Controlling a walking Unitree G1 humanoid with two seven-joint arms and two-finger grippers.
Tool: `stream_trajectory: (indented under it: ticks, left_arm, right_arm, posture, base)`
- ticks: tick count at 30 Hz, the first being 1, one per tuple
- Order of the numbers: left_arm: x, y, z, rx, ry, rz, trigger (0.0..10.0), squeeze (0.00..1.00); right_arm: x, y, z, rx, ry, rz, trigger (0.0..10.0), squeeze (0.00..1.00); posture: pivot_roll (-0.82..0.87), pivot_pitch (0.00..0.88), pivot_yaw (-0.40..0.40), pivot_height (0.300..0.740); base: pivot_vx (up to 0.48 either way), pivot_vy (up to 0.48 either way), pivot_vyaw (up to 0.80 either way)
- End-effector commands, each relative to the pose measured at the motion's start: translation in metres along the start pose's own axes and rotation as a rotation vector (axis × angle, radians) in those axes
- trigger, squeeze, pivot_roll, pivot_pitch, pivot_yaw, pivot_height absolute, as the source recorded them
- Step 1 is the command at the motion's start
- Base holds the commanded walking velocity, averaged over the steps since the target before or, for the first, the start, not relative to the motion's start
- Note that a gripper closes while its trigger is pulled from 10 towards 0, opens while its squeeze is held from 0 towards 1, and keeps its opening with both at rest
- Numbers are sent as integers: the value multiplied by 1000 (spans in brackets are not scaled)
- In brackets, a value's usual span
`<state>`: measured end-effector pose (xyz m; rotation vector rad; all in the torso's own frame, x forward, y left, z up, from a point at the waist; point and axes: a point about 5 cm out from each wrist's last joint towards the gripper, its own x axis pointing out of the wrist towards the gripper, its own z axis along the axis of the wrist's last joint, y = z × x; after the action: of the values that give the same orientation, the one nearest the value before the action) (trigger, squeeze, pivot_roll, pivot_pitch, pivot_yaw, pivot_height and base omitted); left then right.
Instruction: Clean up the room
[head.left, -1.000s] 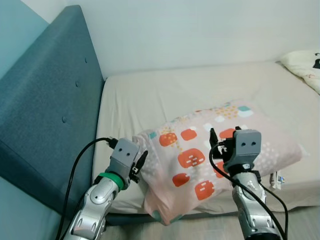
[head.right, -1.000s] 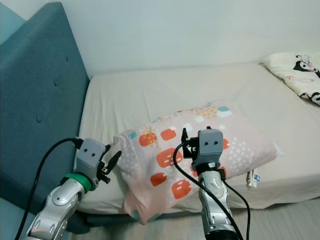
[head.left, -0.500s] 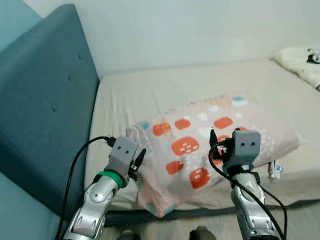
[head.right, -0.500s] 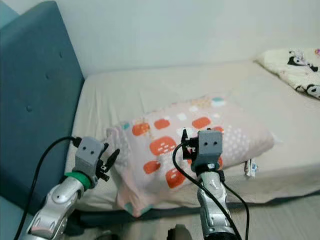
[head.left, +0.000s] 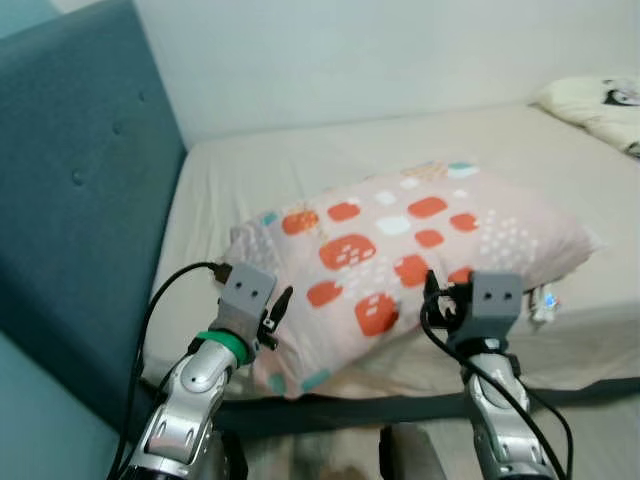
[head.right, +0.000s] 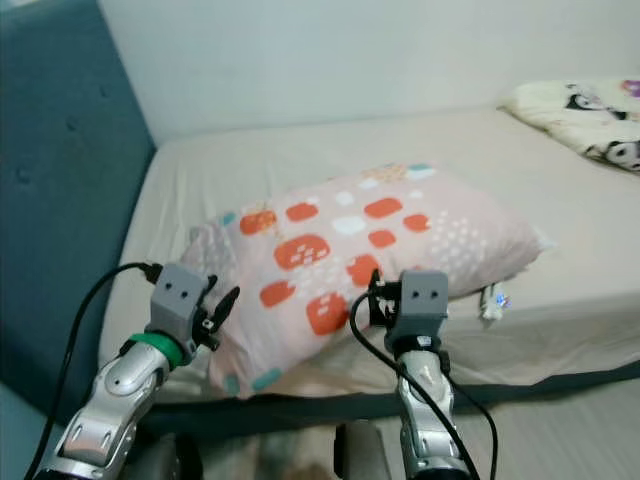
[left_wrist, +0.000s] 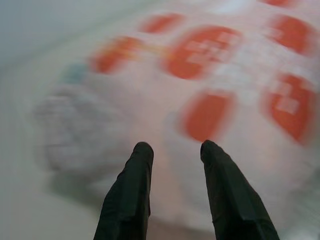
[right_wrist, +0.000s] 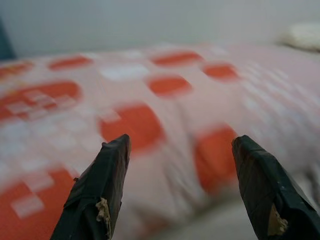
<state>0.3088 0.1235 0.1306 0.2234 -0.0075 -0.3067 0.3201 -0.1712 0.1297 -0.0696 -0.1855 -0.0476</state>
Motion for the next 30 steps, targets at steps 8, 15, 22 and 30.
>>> stream_trajectory:
  ticks: [8, 15, 22, 30]
  left_arm:
    - [1, 0, 5, 6, -12, -4, 10000, 0]
    - [2, 0, 5, 8, -11, -2, 10000, 0]
    - [3, 6, 15, 28, -59, 39, 10000, 0]
    - [6, 35, 61, 137, -251, 133, 10000, 0]
  right_arm:
    - [-6, -4, -14, 84, 60, -42, 10000, 0]
    - [-3, -3, -12, 95, 49, -30, 10000, 0]
    - [-3, 8, -2, 58, -11, 80, 10000, 0]
    - [0, 11, 18, 8, -110, 169, 10000, 0]
  posture:
    - [-123, 143, 136, 530]
    - [-124, 146, 133, 530]
    - [-121, 142, 132, 530]
    - [-118, 137, 129, 530]
  base:
    - [0, 0, 0]
    - [0, 0, 0]
    - [0, 0, 0]
    - [0, 0, 0]
